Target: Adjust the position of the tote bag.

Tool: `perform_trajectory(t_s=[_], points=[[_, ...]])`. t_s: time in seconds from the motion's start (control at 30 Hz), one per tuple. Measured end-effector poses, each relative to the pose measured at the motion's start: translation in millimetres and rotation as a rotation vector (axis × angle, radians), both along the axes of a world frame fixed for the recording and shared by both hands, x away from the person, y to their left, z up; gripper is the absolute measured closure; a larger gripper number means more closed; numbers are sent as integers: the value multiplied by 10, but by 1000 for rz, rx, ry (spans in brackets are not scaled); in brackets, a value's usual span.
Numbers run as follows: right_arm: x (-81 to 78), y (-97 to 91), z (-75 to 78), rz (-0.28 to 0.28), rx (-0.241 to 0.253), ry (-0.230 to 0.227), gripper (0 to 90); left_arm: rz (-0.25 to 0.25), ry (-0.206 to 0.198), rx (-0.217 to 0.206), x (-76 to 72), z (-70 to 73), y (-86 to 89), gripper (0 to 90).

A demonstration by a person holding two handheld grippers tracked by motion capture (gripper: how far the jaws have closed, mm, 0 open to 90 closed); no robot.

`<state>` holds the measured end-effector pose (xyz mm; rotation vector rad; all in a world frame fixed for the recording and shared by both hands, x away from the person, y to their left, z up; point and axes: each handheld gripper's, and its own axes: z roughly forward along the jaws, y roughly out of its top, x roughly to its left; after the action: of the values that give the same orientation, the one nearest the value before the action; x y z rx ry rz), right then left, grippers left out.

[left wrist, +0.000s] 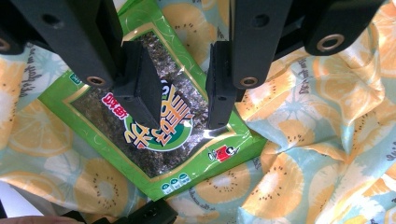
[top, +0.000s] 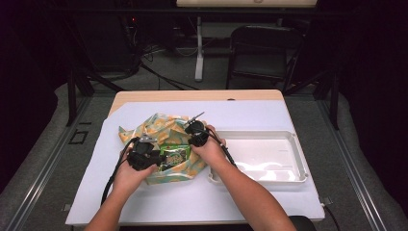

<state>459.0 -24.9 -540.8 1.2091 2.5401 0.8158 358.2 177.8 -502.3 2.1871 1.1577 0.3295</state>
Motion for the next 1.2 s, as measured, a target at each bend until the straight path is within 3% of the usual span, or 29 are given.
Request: perform_trajectory(t_s=[0.1,0.23,0.43,0.47,0.53,0.63,0.7,0.83,1.0,1.2], points=[[5,-11,9,1,3,-4,836,3,-6,-4,-7,21,21,655],[-8,-39,57,-5,56,-3,798,0,-10,-12,-24,50,35,656],[-74,-47,159,5,75,-41,776,-15,-21,1,-61,87,-1,656],[-85,-55,190,21,61,-47,770,-16,-24,2,-65,93,0,656],[-120,-40,221,23,93,-68,760,-17,-24,-1,-72,102,-5,658],[-175,-40,302,45,75,-70,746,-17,-23,-4,-79,114,-11,659],[-225,-34,328,47,90,-98,745,-23,-30,5,-90,123,-15,659],[-325,-56,421,69,100,-108,739,-34,-25,34,-126,138,8,660],[-448,-48,448,103,110,-132,733,-34,-27,6,-172,171,53,676],[-600,-2,427,161,81,-116,745,-45,-22,-15,-235,155,36,703]])
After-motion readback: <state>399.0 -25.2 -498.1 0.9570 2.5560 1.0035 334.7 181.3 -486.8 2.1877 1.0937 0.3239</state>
